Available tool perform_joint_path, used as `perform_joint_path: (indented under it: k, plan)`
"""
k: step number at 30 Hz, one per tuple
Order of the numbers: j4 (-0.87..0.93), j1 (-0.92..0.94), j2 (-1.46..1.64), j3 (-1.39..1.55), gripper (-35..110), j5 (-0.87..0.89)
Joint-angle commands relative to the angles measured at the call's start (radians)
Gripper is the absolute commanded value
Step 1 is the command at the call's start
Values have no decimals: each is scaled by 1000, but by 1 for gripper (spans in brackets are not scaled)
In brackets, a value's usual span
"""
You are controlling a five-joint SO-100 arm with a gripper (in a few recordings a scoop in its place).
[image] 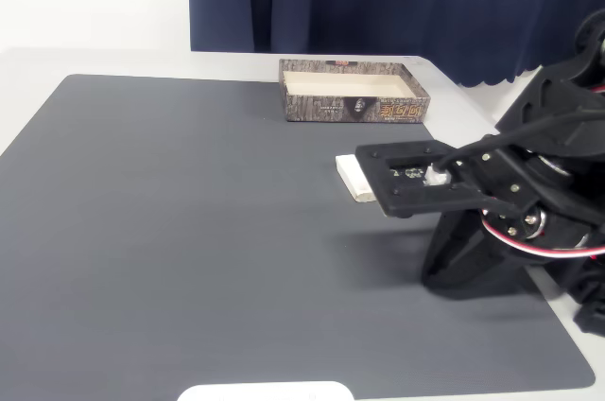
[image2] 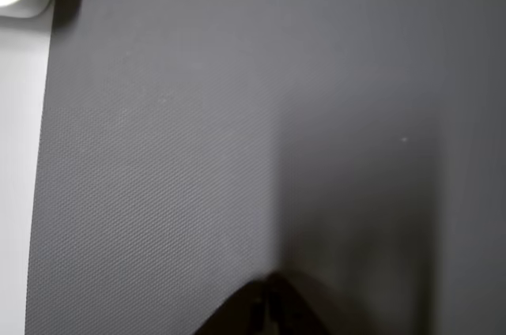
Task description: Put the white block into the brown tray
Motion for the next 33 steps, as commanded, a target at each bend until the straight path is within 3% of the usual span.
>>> perform_joint_path:
  k: [1,23,33]
  plan:
    - [6,8,-37,-15,0,12]
    - [-135,118,-927,-661,0,-18]
    - [-158,195,-1088,-811,0,-18]
